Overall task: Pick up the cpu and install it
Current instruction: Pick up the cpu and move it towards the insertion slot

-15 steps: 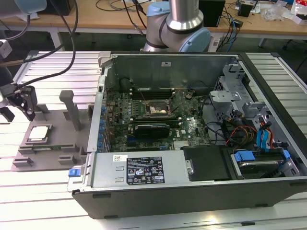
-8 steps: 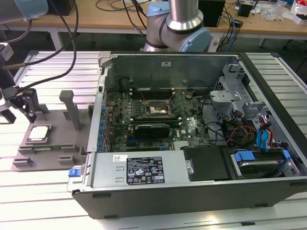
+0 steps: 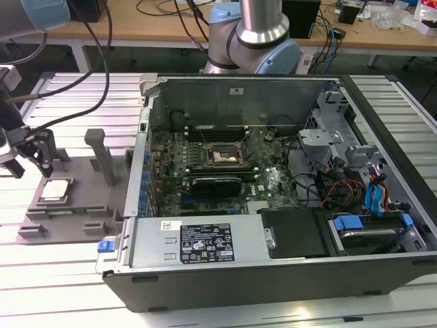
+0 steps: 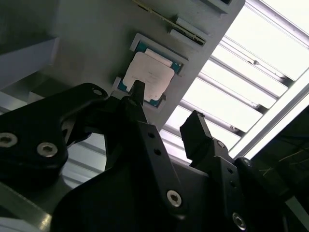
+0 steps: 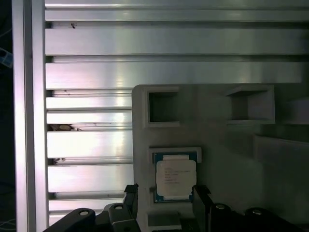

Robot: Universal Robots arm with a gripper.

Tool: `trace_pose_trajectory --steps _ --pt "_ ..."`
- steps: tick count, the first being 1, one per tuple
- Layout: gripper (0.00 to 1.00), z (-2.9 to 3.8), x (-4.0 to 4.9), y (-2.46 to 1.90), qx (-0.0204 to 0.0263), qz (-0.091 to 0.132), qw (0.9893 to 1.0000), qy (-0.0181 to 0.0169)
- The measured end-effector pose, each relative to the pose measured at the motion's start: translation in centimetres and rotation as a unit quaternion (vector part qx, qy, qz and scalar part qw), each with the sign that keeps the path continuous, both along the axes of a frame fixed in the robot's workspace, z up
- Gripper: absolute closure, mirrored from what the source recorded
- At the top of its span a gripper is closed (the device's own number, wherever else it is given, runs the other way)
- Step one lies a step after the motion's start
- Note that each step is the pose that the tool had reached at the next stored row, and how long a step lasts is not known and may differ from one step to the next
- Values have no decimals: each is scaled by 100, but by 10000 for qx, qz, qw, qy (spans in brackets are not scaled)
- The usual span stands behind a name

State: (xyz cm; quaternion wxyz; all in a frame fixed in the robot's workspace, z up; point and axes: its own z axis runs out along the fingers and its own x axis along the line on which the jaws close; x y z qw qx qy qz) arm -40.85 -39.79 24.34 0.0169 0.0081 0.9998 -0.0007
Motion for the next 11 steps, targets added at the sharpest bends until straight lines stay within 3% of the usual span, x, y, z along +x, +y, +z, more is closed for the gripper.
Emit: trace_pose_trajectory --steps 11 --pt "43 -64 0 0 0 0 10000 0"
